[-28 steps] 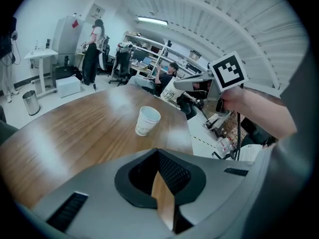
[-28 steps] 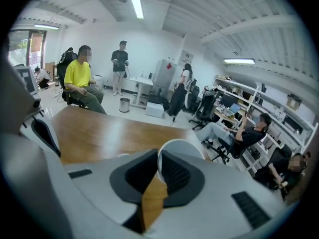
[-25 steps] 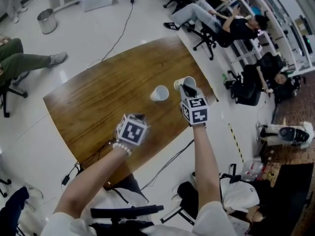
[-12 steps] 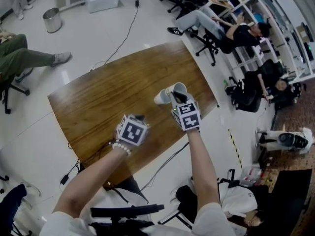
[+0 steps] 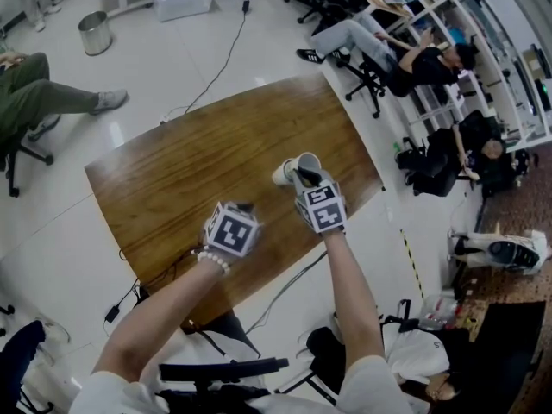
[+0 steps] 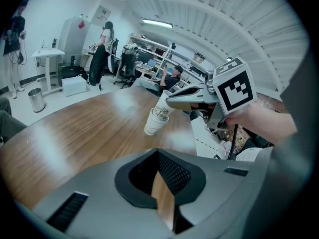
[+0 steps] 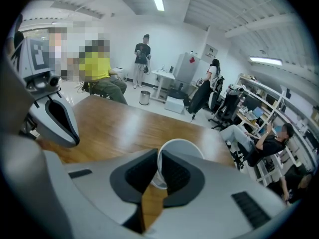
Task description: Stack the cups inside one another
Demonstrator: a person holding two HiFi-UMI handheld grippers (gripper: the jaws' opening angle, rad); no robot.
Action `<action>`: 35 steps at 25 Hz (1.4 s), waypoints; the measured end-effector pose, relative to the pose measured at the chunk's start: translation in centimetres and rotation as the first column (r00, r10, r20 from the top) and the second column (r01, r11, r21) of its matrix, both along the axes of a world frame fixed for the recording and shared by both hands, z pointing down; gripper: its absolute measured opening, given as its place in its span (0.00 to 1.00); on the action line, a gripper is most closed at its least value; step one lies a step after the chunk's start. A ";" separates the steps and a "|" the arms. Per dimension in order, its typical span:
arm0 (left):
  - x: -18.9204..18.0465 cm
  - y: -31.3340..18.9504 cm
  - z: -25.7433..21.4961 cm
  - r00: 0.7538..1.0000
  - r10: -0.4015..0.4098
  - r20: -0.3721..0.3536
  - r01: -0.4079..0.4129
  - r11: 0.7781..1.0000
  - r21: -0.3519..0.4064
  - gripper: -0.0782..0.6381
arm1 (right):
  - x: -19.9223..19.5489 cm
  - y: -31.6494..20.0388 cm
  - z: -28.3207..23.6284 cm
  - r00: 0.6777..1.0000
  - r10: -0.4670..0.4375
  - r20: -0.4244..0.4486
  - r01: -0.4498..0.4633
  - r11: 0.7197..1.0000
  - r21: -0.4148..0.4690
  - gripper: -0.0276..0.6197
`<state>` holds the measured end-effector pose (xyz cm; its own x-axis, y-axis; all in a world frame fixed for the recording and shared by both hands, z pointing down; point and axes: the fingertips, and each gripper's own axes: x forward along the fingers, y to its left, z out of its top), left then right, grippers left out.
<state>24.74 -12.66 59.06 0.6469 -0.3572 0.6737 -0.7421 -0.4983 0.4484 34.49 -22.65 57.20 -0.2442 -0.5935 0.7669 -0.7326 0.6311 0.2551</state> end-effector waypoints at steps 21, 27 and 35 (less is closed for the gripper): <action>-1.0 -0.3 1.3 1.000 -0.023 0.006 0.023 1.000 -0.020 0.11 | 0.1 0.0 5.7 0.999 -0.010 -0.033 0.007 0.995 -0.098 0.11; -1.2 -0.4 1.5 1.000 -0.028 0.005 0.028 0.999 -0.031 0.11 | -0.9 -0.4 5.4 0.999 -0.032 -0.033 0.030 0.997 -0.073 0.13; -2.9 -1.0 0.1 0.999 -0.047 -0.023 0.047 0.999 -0.002 0.11 | -0.3 0.3 2.5 1.000 0.030 -0.008 -0.030 0.999 -0.010 0.26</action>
